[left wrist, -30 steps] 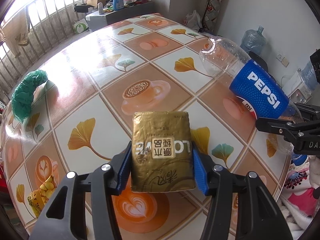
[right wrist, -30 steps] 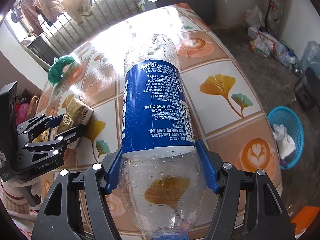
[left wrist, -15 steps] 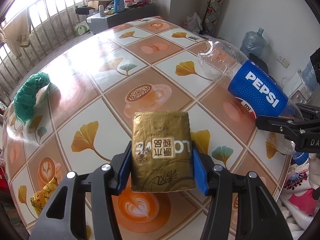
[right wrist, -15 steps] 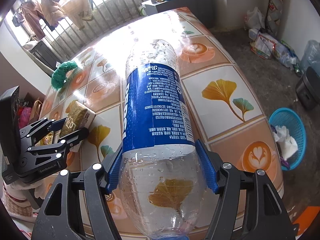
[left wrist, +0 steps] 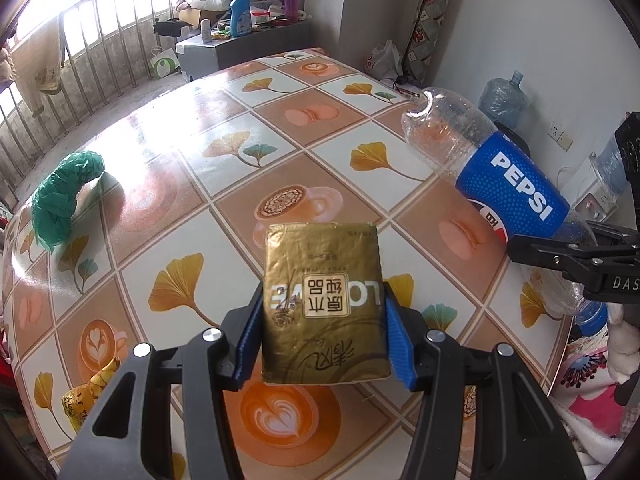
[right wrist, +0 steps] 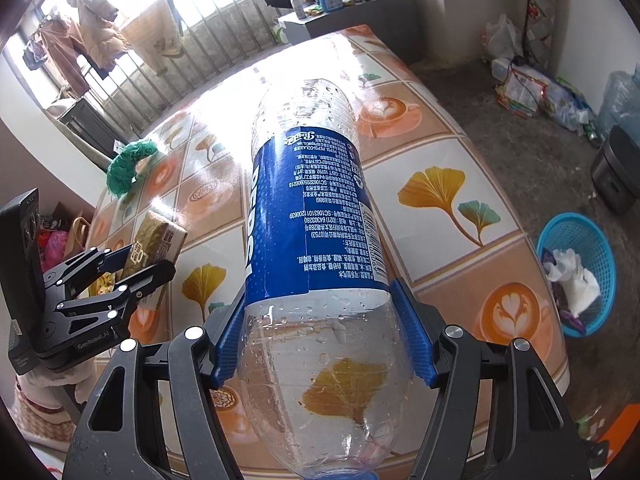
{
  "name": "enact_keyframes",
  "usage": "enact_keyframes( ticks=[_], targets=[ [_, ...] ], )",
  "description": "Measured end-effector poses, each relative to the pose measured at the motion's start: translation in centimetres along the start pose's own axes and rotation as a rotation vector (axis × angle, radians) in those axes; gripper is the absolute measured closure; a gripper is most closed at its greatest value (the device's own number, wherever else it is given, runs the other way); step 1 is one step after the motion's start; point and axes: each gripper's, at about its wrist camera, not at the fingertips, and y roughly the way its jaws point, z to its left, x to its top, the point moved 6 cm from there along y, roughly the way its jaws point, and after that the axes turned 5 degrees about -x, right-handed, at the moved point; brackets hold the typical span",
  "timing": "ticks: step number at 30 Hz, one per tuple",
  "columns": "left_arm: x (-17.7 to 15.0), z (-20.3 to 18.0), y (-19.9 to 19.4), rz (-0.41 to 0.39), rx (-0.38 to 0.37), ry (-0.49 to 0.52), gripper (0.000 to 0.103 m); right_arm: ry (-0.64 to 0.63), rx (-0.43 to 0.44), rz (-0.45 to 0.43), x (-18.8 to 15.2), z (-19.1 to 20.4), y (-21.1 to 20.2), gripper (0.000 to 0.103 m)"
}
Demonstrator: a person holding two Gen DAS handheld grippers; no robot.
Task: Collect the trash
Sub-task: 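Lift the gold box and Pepsi bottle off the table and hold them, then carry both items over the blue wastebasket and open both grippers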
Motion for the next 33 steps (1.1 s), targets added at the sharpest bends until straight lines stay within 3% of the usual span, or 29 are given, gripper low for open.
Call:
enact_keyframes(
  ticks=[33],
  targets=[
    [2.7,-0.5,-1.5,-0.066,0.016,0.004,0.051,0.105,0.042,-0.091,0.0,-1.3,-1.7,0.040]
  ],
)
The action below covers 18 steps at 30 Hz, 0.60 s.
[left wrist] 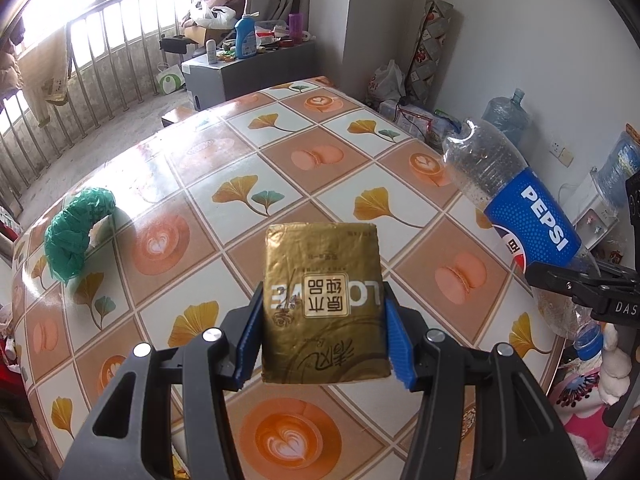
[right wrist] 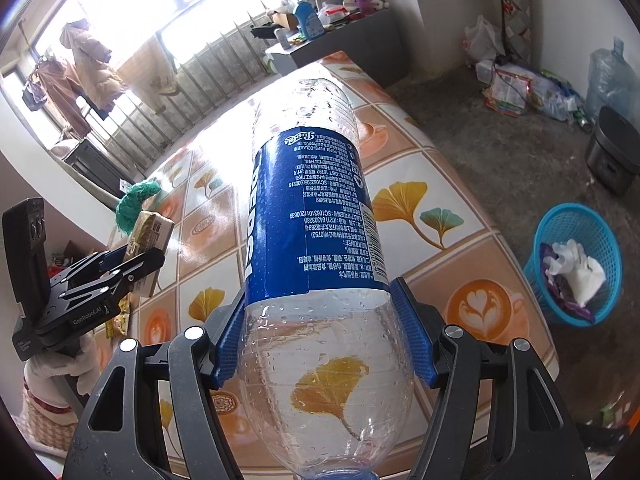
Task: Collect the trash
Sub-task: 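Carry both items over the blue wastebasket and open both grippers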
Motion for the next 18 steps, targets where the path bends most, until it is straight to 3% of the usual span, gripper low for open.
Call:
enact_keyframes(
  ticks=[10,18],
  targets=[
    [2.9,-2.8,-0.1,-0.020,-0.039,0.064,0.051,0.066,0.046,-0.068,1.0,-1.9,-1.7,0.040],
    [8.3,-10.9,1.5,-0.033,-0.196,0.192,0.051,0.241,-0.029,-0.217,2.1,-9.2,-6.4,0.040]
  ],
)
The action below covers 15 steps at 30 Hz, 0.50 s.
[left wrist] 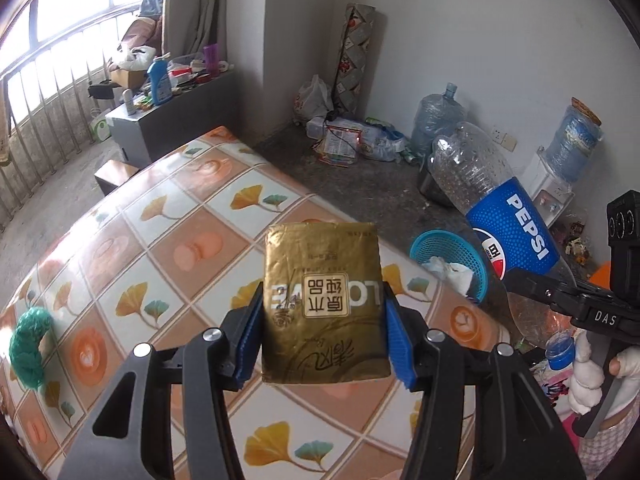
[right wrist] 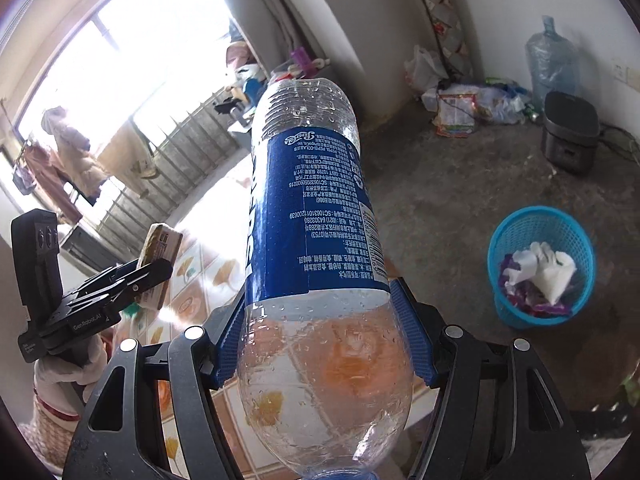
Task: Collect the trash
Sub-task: 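Carry both items over the blue wastebasket and open both grippers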
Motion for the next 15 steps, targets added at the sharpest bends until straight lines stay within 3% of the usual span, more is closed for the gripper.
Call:
enact_keyframes(
  ticks=[4,9,15],
  targets=[
    [3.5,-5.0,3.2,0.023,-0.113,0.076,0.051,0.161,-0.095,-0.046,0.4,-6.2,-1.4,0.040],
    [6.6,-11.0,9.5,0.120,-0.240,0.130,0.051,0.326,-0.216,-0.009,-2.0,-13.2,-1.1,0.040],
    [8.0,-17.8,17.6,0.268,-0.345,0.175,0.051,0.455,-0.269,0.063,-3.5,-18.6,1.0,0.040]
  ],
)
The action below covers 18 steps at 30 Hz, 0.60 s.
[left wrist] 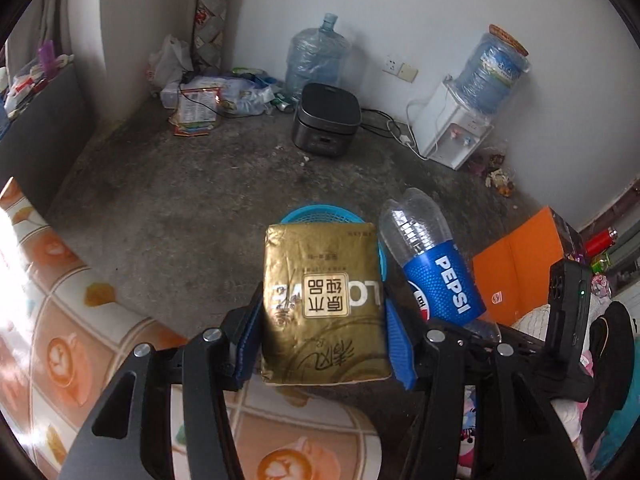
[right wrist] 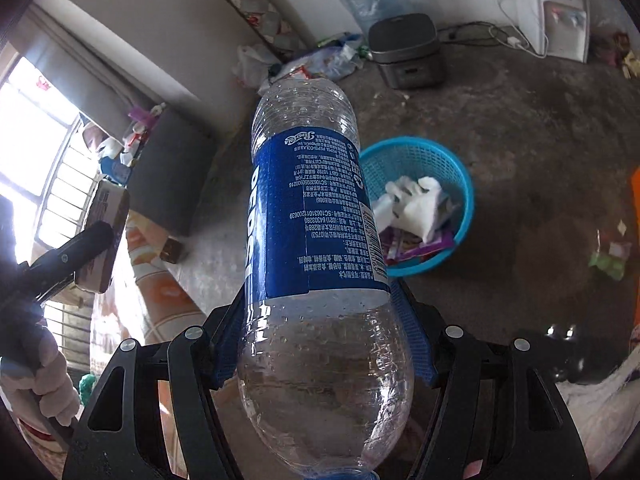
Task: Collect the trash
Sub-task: 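Carry both items over the blue wastebasket and open both grippers, then move both tools back from the wastebasket to the table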
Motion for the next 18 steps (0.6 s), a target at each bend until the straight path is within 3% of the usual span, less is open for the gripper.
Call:
enact_keyframes(
  ticks=[5,6,7,8,10,13,18],
  targets=[
    [3.7,-2.0,6.2,0.059,-0.034,0.003,0.050,0.063,0.017,0.054,3.6,-1.8,3.3,0.039],
    [4.7,-2.2,7.4,0.045,-0.039,0.000,0.047,0.079,0.026,0.066,4.4,-2.3,4.1,0.038],
    [5.7,-2.2,8.7,0.034,-0.050,0.000,0.032,0.093,0.037,0.070,5.3,-2.7,5.2,0.034],
    [6.5,-2.1,10.0,0.028,-0.040,-0.005,0.025,0.105,0.046,0.075,6.0,-3.2,6.3,0.031],
    [7.4,-1.5,11.9,0.023,0.007,-0.037,0.022,0.157,0.014,0.092,6.8,-4.9,8.3,0.030],
    [7.1,-1.0,12.4,0.026,-0.020,-0.080,0.022,0.214,0.001,0.085,6.7,-6.4,9.0,0.030],
    [5.7,-0.1,10.5,-0.006,-0.016,-0.054,0.022,0.223,0.010,0.074,4.5,-7.1,8.2,0.030]
  ],
)
